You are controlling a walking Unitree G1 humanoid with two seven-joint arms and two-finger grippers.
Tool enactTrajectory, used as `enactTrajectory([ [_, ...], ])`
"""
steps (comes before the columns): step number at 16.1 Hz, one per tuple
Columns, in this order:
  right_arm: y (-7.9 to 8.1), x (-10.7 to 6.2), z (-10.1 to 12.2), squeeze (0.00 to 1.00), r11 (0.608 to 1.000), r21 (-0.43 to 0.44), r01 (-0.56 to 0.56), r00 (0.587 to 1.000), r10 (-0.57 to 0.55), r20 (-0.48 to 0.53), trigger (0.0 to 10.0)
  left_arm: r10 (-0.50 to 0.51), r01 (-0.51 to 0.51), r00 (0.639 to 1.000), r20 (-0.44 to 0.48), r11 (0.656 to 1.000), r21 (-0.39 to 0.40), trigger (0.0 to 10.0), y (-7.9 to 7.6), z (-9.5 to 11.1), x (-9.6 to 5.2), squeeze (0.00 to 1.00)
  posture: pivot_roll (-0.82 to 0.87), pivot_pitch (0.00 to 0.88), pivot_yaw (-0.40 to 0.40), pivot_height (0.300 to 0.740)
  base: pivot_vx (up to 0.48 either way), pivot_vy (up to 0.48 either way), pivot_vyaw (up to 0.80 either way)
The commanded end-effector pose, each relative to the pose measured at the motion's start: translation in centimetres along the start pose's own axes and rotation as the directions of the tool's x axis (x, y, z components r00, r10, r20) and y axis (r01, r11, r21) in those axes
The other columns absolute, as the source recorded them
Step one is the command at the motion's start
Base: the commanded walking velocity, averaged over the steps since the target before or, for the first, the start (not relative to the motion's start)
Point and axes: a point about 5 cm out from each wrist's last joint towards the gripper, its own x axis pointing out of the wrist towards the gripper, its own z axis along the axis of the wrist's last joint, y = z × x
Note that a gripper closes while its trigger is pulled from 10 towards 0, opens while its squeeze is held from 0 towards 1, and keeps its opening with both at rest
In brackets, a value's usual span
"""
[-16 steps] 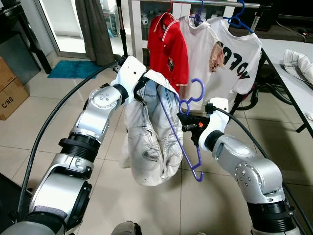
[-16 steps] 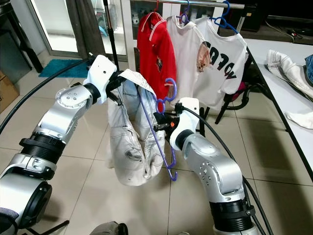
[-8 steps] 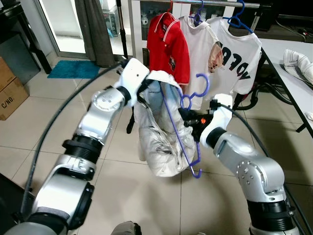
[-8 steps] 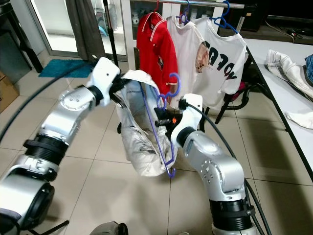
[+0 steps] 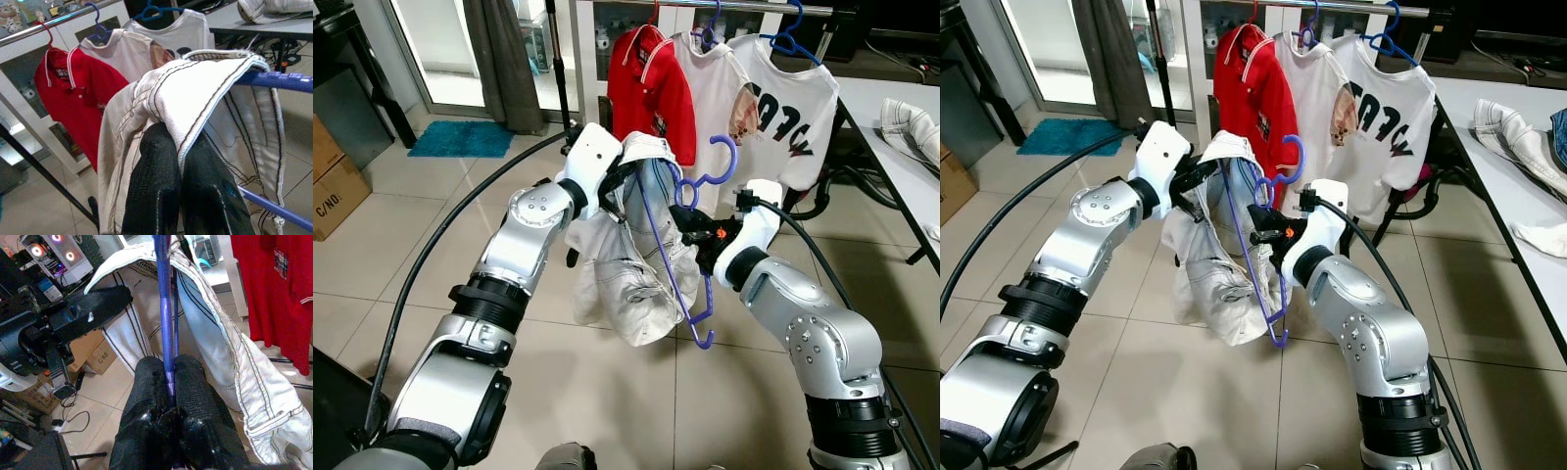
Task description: Hang hanger
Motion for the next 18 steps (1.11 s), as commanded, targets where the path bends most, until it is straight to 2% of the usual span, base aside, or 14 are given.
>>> enactTrajectory([
  [1,0.7,-0.3,2.3,0.0,0.999,-0.024,-0.04,0.993,0.042,0.113,10.0,0.009,-0.009,1.0,0.004,0.999,0.031,10.0,0.2,0.2,-0.1,0.0,-0.06,0.0,0.065,0.74,0.0,0.0,0.0],
  [2,0.7,-0.2,2.3,0.0,0.999,-0.024,-0.042,0.992,0.045,0.114,10.0,-0.011,0.011,1.0,0.012,1.0,0.007,10.0,0.2,0.3,-0.1,0.0,-0.06,0.0,0.064,0.74,0.0,0.0,0.0],
  [3,0.7,-0.2,2.3,0.0,0.999,-0.024,-0.043,0.992,0.046,0.114,10.0,-0.015,0.015,1.0,0.016,1.0,0.001,10.0,0.2,0.3,-0.1,0.32,-0.06,0.0,0.064,0.74,0.0,0.0,0.0],
  [4,0.8,-0.3,2.3,0.0,0.999,-0.023,-0.045,0.992,0.048,0.116,10.0,-0.016,0.017,0.999,0.028,1.0,-0.018,10.0,0.3,0.5,-0.2,1.0,-0.06,0.0,0.065,0.74,0.0,0.0,0.0],
  [13,0.8,-0.6,3.0,0.0,0.997,-0.024,-0.071,0.983,0.074,0.17,10.0,-0.041,0.051,0.996,0.079,0.989,-0.14,10.0,0.0,0.0,-0.5,1.0,-0.06,0.0,0.062,0.74,0.0,0.0,0.0],
  [15,0.8,-0.6,3.0,0.0,0.997,-0.028,-0.076,0.982,0.08,0.174,10.0,-0.043,0.061,0.994,0.099,0.98,-0.187,10.0,-0.1,-0.1,-0.6,1.0,-0.06,0.0,0.06,0.74,0.0,0.0,0.0],
  [16,0.8,-0.7,3.1,0.0,0.996,-0.03,-0.08,0.981,0.084,0.175,10.0,-0.041,0.074,0.99,0.135,0.965,-0.251,10.0,0.0,0.0,-0.9,1.0,-0.06,0.0,0.057,0.74,0.0,0.0,0.0],
  [18,0.8,-0.7,3.1,0.0,0.996,-0.031,-0.083,0.98,0.088,0.176,10.0,-0.054,0.112,0.98,0.19,0.945,-0.309,10.0,0.2,0.1,-1.6,1.0,-0.06,0.0,0.055,0.74,0.0,0.0,0.0],
])
